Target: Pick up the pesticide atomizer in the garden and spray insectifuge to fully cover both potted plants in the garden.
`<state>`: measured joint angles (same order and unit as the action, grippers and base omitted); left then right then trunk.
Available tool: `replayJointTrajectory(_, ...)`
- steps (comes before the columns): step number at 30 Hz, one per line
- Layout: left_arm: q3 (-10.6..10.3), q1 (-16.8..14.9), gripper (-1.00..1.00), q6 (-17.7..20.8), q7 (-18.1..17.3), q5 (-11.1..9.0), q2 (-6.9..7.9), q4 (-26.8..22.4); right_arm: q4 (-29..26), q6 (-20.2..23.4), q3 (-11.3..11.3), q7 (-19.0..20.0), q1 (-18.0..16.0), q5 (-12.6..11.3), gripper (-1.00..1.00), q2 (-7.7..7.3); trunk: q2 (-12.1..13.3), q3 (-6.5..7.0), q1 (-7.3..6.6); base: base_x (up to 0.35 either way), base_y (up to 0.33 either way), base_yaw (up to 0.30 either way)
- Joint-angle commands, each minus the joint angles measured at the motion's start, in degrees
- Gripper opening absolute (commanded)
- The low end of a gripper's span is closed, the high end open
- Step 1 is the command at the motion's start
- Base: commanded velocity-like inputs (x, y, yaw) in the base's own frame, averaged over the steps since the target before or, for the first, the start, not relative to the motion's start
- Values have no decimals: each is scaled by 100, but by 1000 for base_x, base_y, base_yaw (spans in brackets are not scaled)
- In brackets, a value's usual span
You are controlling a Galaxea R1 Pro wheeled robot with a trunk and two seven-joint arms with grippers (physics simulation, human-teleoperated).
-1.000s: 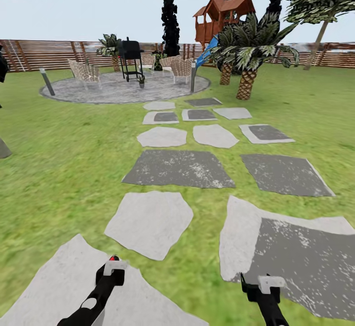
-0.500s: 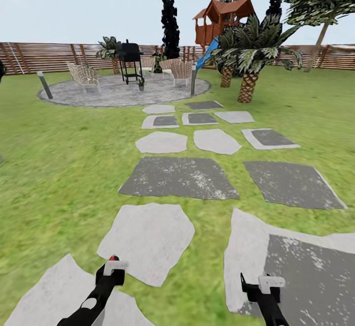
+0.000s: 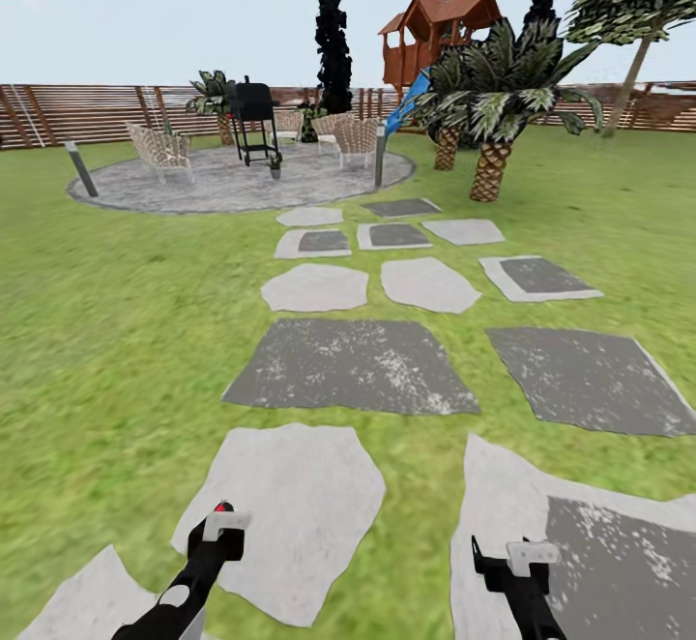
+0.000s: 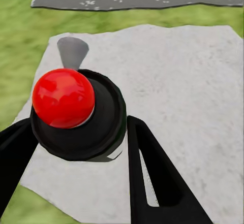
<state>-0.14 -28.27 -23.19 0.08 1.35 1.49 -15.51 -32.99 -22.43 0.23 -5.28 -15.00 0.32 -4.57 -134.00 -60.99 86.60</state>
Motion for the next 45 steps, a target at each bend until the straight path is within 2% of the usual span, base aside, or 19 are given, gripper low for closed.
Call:
replayJointTrajectory(1,-2,-3,-100,-19,1,14,1,4,3,-16,4,-17,-3,3,100,0,-1,-5,2,339,0,0)
replayJointTrajectory(45,0,-3,-100,-19,1,15,10,4,12,-16,4,1,-3,20,100,-9,-1,-5,2,339,0,0)
